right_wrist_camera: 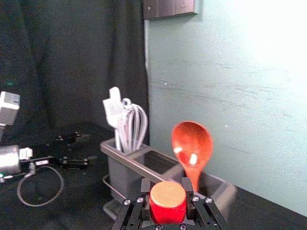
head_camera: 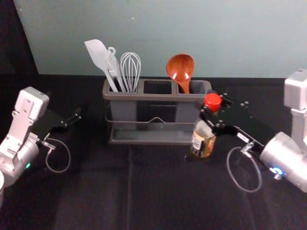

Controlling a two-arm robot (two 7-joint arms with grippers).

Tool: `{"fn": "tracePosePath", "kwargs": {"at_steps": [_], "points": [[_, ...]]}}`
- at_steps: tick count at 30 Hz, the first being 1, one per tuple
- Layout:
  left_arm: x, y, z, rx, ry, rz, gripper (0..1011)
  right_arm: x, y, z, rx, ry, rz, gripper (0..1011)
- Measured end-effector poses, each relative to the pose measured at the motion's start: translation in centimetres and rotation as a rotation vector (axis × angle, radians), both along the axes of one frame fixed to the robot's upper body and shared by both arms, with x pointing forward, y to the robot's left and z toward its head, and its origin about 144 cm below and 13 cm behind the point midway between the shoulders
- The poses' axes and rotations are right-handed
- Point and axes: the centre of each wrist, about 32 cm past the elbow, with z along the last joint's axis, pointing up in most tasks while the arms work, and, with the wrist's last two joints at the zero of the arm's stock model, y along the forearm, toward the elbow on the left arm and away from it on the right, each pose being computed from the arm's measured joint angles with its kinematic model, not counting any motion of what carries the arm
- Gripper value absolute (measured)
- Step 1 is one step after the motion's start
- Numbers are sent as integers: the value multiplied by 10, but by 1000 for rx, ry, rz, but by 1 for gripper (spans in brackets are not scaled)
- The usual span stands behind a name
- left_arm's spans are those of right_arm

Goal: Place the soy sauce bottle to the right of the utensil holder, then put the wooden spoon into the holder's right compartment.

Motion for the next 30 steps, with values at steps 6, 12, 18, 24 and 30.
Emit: {"fn": "tracePosePath", "kwargs": {"at_steps": [6, 12, 18, 24, 30], "points": [[0, 0, 0, 0, 0, 0, 1005, -3, -15, -1, -8, -5, -37, 390], [0, 0, 0, 0, 0, 0, 1005, -2, -30, -3, -17, -3, -84, 390], [0, 0, 0, 0, 0, 0, 1005, 10, -40, -8, -14, -11, -134, 390], [0, 0, 0, 0, 0, 0, 1005, 29, -39, -13, -4, -10, -166, 390], [0, 0, 0, 0, 0, 0, 1005, 48, -32, -20, 3, -4, -182, 390]]}}
